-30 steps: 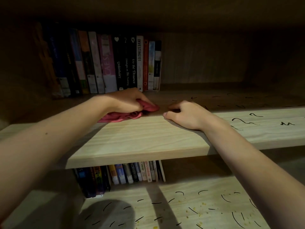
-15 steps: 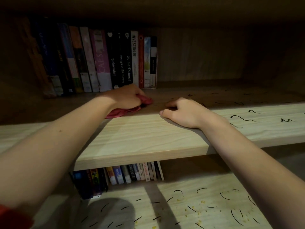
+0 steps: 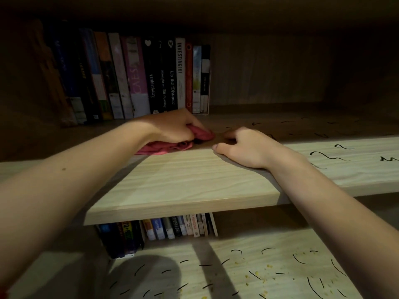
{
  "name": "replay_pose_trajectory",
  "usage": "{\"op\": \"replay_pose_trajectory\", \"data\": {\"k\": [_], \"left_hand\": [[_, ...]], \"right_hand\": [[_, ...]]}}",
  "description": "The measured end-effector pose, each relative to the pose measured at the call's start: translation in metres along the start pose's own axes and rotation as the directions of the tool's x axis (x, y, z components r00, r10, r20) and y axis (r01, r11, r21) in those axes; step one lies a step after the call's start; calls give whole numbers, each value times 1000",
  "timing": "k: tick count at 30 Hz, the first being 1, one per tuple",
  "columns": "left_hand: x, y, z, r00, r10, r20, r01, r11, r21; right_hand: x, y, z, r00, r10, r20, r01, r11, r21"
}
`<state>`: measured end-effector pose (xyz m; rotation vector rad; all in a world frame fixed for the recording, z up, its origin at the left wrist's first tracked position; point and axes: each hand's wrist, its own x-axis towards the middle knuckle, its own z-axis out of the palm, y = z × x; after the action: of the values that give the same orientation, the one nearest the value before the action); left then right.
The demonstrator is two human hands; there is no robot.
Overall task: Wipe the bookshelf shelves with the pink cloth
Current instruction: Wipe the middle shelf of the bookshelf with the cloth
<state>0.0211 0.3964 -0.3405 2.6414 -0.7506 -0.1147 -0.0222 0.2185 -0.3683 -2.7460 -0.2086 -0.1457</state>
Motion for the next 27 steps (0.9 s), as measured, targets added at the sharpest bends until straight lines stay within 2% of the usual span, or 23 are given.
{"op": "replay_pose_trajectory", "data": {"k": [3, 7, 12, 18, 21, 23, 27], "left_hand": [[-5, -11, -7, 1000, 15, 27, -15, 1000, 13], [10, -4, -2, 998, -28, -65, 27, 999, -21], [9, 13, 6, 998, 58, 12, -58, 998, -2], [12, 1, -3, 996, -44, -71, 46, 999, 25], [0, -4, 1, 1000, 8, 4, -8, 1000, 11], [-7, -14, -6, 999, -11, 31, 10, 1000, 26], [0, -16, -4, 981, -141, -135, 144, 990, 11]], "right_hand": [[0, 2, 0, 1000, 3, -13, -4, 1000, -4], [1, 1, 0, 1000, 14, -9, -14, 1000, -3], [2, 2, 1, 1000, 6, -11, -6, 1000, 12], [0, 1, -1, 1000, 13, -16, -13, 1000, -5], [-1, 1, -1, 1000, 10, -10, -10, 1000, 1], [-2, 0, -1, 1000, 13, -12, -13, 1000, 5], [-3, -1, -2, 1000, 14, -2, -14, 1000, 14]]}}
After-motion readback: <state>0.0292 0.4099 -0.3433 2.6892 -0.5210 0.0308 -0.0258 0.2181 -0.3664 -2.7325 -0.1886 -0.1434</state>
